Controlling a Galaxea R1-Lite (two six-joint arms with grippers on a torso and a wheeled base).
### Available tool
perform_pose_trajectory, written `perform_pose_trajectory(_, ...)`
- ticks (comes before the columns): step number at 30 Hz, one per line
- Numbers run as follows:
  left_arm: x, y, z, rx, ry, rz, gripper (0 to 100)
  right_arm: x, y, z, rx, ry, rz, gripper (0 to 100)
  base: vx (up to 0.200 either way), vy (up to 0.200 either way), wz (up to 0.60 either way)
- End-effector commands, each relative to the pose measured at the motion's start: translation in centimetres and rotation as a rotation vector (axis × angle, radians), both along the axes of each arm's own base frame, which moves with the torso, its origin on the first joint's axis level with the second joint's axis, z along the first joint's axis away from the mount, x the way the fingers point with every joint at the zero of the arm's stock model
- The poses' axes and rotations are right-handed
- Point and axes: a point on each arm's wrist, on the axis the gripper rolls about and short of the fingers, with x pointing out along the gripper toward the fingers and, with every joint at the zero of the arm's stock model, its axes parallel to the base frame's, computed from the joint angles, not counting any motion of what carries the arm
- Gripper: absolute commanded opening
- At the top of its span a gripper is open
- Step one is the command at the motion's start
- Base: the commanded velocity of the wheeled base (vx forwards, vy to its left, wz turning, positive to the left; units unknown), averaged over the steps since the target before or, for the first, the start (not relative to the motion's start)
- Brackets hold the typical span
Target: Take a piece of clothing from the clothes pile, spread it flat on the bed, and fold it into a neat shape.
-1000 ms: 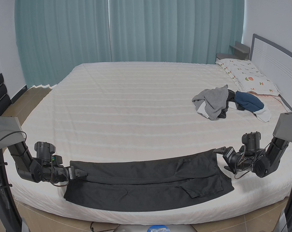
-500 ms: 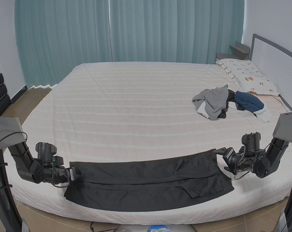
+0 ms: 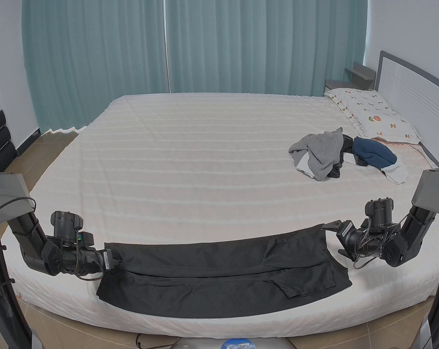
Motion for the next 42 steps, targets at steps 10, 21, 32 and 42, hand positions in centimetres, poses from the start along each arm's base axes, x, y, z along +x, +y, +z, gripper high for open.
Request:
perform_pose_trajectory(10,0.2,-0.1,0.1,-0.001,-0.012,-0.003,0,0.0,-0.1,0.3,0.002,-0.010,-0.002,100,-0.100,0.000,0.00)
perform_pose_trajectory(21,1.8,-0.9,1.6,-0.112,-0.046,0.099,0,0.0,-0.1,0.6,0.004,-0.017,-0.004,100,0.000,0.000,0.00)
perform_pose_trajectory(32,1.7,-2.5,3.6,-0.171,-0.074,0.110,0,0.0,-0.3,0.6,0.005,-0.019,-0.010,100,0.000,-0.109,0.00)
perform_pose_trajectory(42,2.0,-4.7,6.7,-0.157,-0.072,0.141,0,0.0,-0.4,1.0,0.013,-0.029,-0.015,100,0.000,-0.200,0.00)
